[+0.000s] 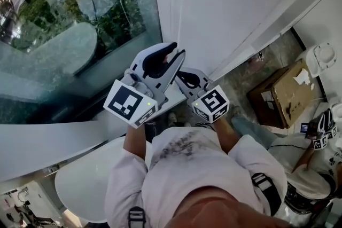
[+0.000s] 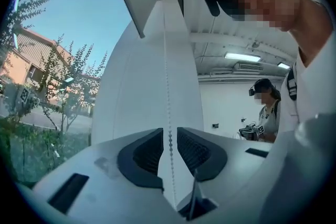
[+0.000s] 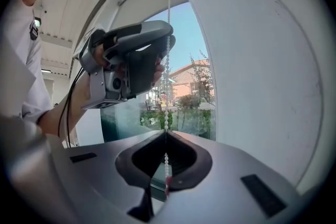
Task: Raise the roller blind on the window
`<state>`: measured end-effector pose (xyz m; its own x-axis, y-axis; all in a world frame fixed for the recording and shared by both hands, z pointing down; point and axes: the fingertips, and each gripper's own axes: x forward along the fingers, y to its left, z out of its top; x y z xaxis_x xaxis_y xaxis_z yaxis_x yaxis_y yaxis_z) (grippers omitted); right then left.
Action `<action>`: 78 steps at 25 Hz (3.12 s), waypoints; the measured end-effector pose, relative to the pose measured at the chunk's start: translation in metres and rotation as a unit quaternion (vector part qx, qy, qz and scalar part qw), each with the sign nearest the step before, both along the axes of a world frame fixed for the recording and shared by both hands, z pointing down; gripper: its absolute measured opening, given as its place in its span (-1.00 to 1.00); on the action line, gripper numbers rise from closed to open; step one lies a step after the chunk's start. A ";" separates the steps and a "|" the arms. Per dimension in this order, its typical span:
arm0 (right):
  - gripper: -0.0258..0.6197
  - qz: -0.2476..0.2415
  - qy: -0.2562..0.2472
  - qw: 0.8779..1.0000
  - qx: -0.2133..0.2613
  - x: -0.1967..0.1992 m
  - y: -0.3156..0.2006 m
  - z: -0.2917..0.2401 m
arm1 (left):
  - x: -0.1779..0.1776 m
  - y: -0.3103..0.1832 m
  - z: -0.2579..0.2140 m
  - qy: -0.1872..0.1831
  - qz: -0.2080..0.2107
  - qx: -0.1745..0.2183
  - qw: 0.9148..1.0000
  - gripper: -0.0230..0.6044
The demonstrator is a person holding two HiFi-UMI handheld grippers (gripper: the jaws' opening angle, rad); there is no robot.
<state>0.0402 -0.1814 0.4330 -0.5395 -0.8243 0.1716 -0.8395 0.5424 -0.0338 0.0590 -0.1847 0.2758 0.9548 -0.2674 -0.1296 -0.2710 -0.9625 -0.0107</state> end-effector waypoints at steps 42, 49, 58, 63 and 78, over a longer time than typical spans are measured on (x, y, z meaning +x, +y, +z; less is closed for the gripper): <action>-0.73 -0.002 0.046 0.991 -0.129 0.003 -0.001 0.120 | 0.002 -0.009 0.114 -0.043 -0.059 -0.061 0.995 -0.90; -0.73 -0.004 0.051 0.987 -0.152 0.006 -0.011 0.142 | 0.004 -0.023 0.137 -0.051 -0.065 -0.077 0.994 -0.90; -0.73 0.002 0.057 0.984 -0.168 0.004 0.009 0.151 | -0.001 -0.004 0.146 -0.056 -0.062 -0.087 0.993 -0.90; -0.73 0.004 0.057 0.984 -0.169 0.004 0.013 0.151 | -0.001 0.001 0.147 -0.056 -0.062 -0.087 0.993 -0.90; -0.73 0.011 0.081 0.987 -0.137 0.005 0.007 0.140 | -0.002 -0.009 0.139 -0.048 -0.074 -0.074 0.993 -0.89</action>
<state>0.0452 -0.1741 0.5726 -0.4700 -0.7462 0.4714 -0.8570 0.5137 -0.0412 0.0574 -0.1936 0.4149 0.9098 -0.4150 0.0114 -0.4141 -0.9053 0.0949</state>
